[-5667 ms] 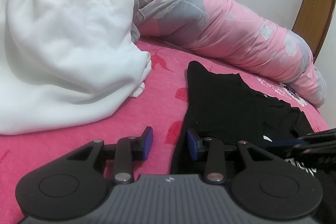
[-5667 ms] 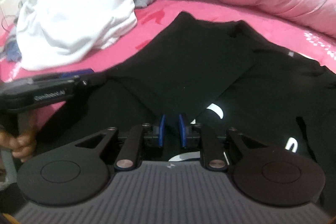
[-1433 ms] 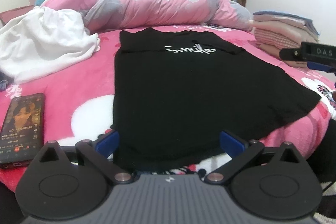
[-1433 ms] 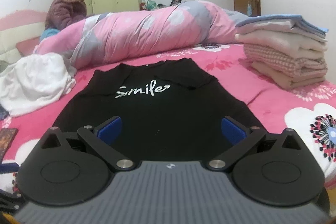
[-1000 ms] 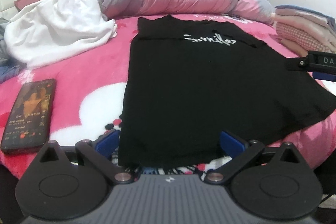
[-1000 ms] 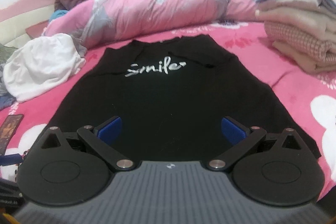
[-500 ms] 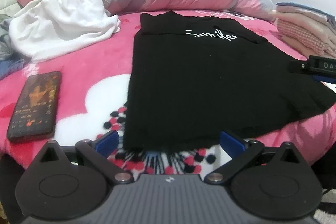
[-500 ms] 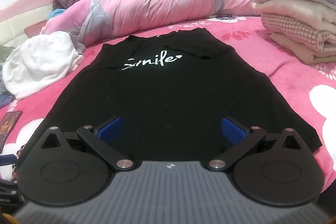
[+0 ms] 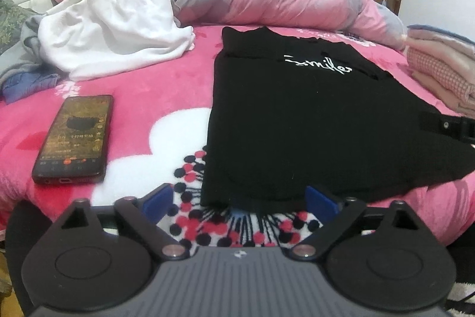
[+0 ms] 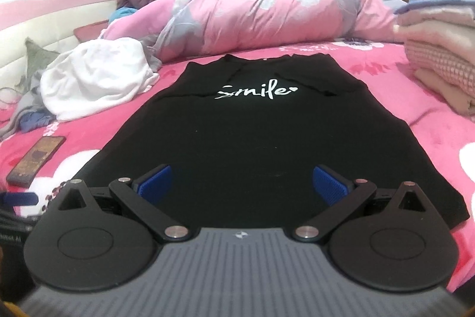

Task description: Fold clothes

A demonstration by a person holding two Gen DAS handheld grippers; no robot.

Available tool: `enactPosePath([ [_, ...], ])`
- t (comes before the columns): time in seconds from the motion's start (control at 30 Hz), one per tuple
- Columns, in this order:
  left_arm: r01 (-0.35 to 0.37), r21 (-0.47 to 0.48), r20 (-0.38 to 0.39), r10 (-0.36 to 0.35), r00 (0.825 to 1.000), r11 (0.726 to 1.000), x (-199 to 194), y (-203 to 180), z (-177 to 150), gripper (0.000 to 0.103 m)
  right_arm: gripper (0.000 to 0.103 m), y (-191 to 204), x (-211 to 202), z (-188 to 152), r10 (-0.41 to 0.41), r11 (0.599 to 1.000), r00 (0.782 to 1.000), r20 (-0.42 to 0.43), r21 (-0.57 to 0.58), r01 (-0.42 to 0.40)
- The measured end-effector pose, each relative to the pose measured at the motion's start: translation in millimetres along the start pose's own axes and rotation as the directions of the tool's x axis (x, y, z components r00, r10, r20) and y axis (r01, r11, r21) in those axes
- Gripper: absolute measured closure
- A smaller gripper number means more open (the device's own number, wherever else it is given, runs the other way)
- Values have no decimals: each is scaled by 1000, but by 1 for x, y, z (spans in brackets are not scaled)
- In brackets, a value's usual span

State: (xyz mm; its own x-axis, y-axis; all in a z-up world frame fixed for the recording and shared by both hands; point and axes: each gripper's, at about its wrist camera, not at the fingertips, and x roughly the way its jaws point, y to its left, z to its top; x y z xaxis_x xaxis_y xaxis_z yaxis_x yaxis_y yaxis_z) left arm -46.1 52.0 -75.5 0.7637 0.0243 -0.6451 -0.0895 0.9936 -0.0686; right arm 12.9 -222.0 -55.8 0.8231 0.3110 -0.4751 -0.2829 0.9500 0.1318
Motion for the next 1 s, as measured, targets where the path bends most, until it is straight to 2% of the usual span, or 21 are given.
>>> enactPosePath([
  [0.07, 1, -12, -5, -1, 1000, 1000, 1, 2, 0, 19, 1, 2, -2, 0, 4, 1000, 1000, 1, -1, -4],
  [0.13, 3, -27, -9, -3, 1000, 1000, 3, 5, 0, 31, 1, 2, -3, -1, 9, 1000, 1000, -1, 5, -9],
  [0.23, -1, -48, -15, 0, 1000, 999, 5, 11, 0, 41, 1, 2, -4, -3, 11, 1000, 1000, -5, 7, -11],
  [0.4, -13, -39, -9, 12, 1000, 999, 8, 13, 0, 47, 1, 3, -1, -3, 14, 1000, 1000, -17, 6, -14],
  [1.0, -8, 8, 21, 7, 1000, 1000, 13, 13, -2, 45, 1, 18, 11, -4, 13, 1000, 997, -70, -12, -14],
])
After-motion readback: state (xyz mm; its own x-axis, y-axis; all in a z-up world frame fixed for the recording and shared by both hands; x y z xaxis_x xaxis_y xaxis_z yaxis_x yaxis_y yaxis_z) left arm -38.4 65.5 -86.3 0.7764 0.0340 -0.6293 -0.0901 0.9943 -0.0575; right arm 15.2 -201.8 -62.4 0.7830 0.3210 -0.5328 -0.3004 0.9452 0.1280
